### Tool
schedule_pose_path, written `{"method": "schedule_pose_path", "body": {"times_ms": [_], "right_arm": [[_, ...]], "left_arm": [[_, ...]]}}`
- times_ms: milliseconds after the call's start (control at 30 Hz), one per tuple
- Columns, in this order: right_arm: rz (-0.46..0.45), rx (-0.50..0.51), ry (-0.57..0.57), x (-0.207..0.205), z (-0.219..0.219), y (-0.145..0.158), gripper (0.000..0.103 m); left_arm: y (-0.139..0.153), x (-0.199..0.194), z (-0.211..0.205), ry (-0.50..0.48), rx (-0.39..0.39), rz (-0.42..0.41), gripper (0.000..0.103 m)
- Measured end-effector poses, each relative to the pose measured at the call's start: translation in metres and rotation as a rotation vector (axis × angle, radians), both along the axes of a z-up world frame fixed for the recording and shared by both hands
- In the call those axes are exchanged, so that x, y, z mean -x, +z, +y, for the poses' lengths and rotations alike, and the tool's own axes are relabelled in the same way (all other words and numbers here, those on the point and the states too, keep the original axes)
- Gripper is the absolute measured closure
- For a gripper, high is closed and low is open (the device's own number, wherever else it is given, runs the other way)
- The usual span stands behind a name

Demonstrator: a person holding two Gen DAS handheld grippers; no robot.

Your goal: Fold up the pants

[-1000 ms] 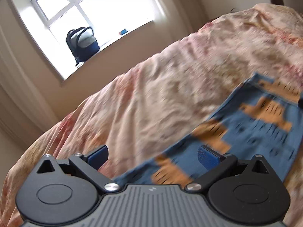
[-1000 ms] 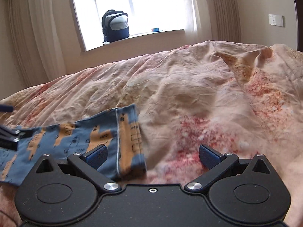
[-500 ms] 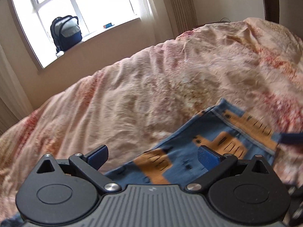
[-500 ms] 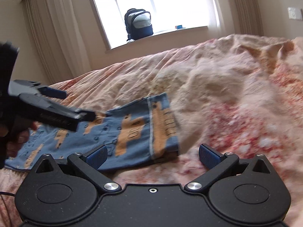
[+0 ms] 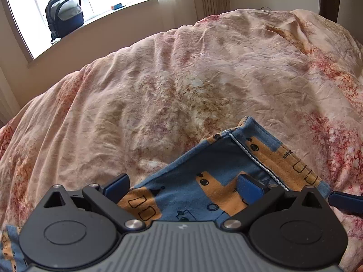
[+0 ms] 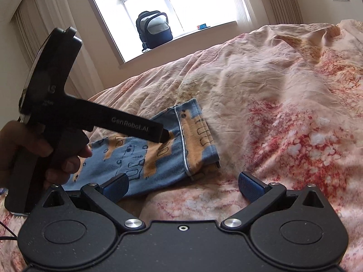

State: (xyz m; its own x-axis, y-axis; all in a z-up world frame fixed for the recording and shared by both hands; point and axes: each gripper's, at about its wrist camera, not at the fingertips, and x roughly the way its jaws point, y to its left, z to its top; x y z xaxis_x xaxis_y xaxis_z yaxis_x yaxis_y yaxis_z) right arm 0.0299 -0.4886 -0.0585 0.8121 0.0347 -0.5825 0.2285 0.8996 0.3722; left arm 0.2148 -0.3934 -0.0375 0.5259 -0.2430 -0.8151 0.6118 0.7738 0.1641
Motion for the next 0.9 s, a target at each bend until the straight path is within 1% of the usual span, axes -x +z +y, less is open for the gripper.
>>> {"method": "schedule_pose_path", "body": {"times_ms": [33,67,133,200,267,333,433,533,600,667,700,767,800,833,867,900], "right_arm": [[0.001,0.0,0.0,-0.001,0.0,0.0,0.0],[0.003,-0.002,0.001,-0.001,0.0,0.0,0.0],[0.003,-0.028,-0.001,0.0,-0.002,0.001,0.0],[-0.006,-0.086,-0.013,0.003,-0.005,0.0,0.0],[-0.018,-0.158,-0.032,0.006,-0.01,-0.001,0.0],[-0.009,-0.192,-0.042,0.002,-0.012,-0.001,0.0],[0.032,-0.244,-0.077,-0.013,-0.016,-0.001,0.0],[0.017,-0.338,-0.116,-0.022,-0.018,-0.002,0.001],[-0.009,-0.386,-0.152,-0.022,-0.019,-0.002,0.003],[-0.022,-0.381,-0.189,-0.019,-0.019,-0.001,0.016],[-0.019,-0.359,-0.204,-0.017,-0.018,-0.001,0.02],[-0.016,-0.321,-0.23,-0.013,-0.015,-0.001,0.036],[-0.018,-0.308,-0.244,-0.011,-0.015,-0.001,0.04],[-0.02,-0.291,-0.259,-0.009,-0.014,-0.001,0.051],[-0.022,-0.268,-0.272,-0.008,-0.013,0.0,0.064],[-0.024,-0.24,-0.283,-0.007,-0.011,0.001,0.071]], "left_arm": [[0.001,-0.001,0.002,0.003,0.018,0.011,0.0],[0.003,-0.003,0.007,0.005,0.058,0.032,0.0],[0.009,-0.008,0.018,0.0,0.184,0.088,0.0],[0.014,-0.011,0.029,-0.008,0.316,0.139,0.0],[0.018,-0.012,0.033,-0.021,0.396,0.172,0.0],[0.019,-0.015,0.028,-0.04,0.426,0.203,0.0],[0.022,-0.018,0.02,-0.036,0.422,0.218,0.0],[0.028,-0.023,0.018,-0.038,0.439,0.233,0.0],[0.03,-0.026,0.018,-0.032,0.448,0.25,0.001],[0.03,-0.03,0.018,-0.016,0.442,0.262,0.001],[0.03,-0.032,0.018,-0.007,0.435,0.267,0.002],[0.029,-0.033,0.018,0.001,0.424,0.276,0.004],[0.029,-0.033,0.018,0.003,0.422,0.281,0.004],[0.029,-0.033,0.018,0.004,0.423,0.286,0.005],[0.03,-0.033,0.018,0.003,0.427,0.293,0.006],[0.031,-0.033,0.018,0.002,0.43,0.3,0.006]]}}
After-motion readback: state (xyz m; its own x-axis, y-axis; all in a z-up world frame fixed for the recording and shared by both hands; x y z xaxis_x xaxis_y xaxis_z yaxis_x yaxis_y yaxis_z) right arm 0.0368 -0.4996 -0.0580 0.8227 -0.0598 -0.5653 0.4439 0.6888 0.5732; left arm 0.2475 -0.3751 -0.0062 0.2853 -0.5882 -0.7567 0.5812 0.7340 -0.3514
